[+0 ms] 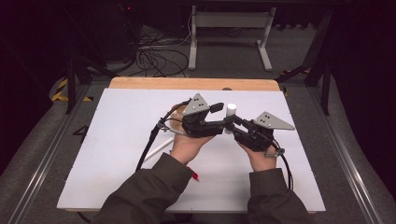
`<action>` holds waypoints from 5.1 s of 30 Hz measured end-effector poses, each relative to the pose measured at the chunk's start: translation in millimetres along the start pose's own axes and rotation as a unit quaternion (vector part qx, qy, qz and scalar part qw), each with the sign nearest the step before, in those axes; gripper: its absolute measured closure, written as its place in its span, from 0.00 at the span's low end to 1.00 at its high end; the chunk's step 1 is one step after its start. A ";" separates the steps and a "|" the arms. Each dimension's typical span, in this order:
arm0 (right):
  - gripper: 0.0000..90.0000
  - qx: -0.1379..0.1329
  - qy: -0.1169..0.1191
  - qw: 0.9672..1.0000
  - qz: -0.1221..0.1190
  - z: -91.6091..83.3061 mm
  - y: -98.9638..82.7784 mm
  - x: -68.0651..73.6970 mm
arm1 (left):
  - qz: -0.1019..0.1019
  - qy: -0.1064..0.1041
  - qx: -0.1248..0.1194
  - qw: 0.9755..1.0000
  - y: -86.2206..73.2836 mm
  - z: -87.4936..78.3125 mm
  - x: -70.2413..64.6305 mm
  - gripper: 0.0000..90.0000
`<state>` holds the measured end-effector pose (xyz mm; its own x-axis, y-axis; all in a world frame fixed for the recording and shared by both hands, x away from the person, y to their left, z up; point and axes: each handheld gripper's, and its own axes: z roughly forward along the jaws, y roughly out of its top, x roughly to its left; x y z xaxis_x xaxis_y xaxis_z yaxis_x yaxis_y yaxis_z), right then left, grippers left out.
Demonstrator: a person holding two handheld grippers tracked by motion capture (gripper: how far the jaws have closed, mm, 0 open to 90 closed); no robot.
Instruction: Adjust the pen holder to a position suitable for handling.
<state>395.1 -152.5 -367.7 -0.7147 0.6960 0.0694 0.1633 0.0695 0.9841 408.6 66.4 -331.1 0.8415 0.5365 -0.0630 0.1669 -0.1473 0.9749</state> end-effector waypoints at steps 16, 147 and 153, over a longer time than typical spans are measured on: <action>0.73 0.002 -0.031 0.999 -0.044 11.1 3.5 9.8 | 0.047 0.022 0.037 0.998 -7.5 -38.9 2.7 0.28; 0.72 0.008 0.020 0.998 -0.054 192.3 -41.0 2.9 | 0.021 0.136 0.035 0.990 -78.6 -178.9 53.8 0.15; 0.68 0.009 0.025 0.998 -0.051 191.1 -39.9 3.2 | 0.020 0.137 0.033 0.990 -78.2 -180.2 54.4 0.15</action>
<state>516.2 -16.5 -438.0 -0.7608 0.6485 -0.0228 0.1002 0.1521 0.9833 348.7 256.8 -372.3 0.6781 0.7336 0.0446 0.1768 -0.2218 0.9589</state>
